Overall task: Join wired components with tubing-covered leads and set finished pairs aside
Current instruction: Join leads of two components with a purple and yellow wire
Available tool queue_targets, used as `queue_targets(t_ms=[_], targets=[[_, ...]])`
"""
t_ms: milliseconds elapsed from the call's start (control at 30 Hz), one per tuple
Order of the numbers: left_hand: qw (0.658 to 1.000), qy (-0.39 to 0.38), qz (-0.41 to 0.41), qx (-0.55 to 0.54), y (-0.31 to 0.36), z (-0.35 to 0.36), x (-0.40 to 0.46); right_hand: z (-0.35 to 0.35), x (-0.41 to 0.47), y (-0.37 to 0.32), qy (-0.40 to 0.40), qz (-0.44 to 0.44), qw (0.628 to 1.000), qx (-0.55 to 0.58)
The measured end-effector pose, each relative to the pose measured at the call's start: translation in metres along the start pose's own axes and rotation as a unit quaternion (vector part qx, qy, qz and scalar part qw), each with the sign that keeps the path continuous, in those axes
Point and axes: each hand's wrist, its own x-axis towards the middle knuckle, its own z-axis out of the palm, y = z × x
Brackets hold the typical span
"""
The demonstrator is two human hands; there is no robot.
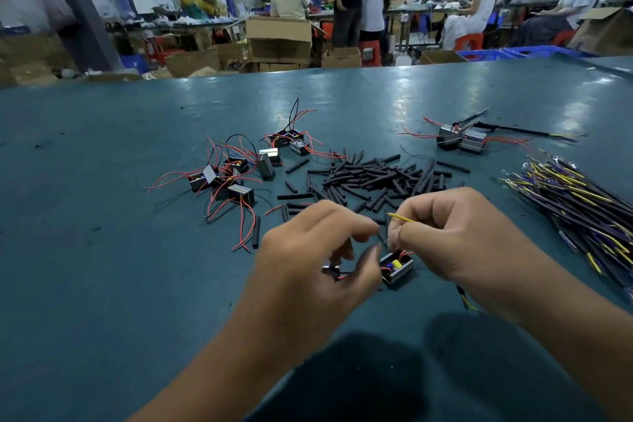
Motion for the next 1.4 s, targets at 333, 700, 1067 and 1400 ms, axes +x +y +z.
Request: queue_targets(t_ms=[333,700,1067,1400], targets=[[0.977,-0.017,0.147,0.153,-0.003,0.011,-0.008,0.001,0.000,-0.003,-0.064,0.136,0.979,0.141],[0.995,-0.017,0.061,0.075,-0.001,0.010,-0.003,0.001,-0.001,-0.004,-0.078,0.084,0.986,0.125],[0.934,-0.135,-0.226,-0.241,-0.004,-0.005,0.005,-0.008,-0.003,0.001,-0.038,-0.277,0.932,-0.230],[0.665,-0.290,-0.402,-0.558,-0.007,-0.013,0.012,-0.009,-0.007,-0.002,-0.060,-0.294,0.944,-0.134]])
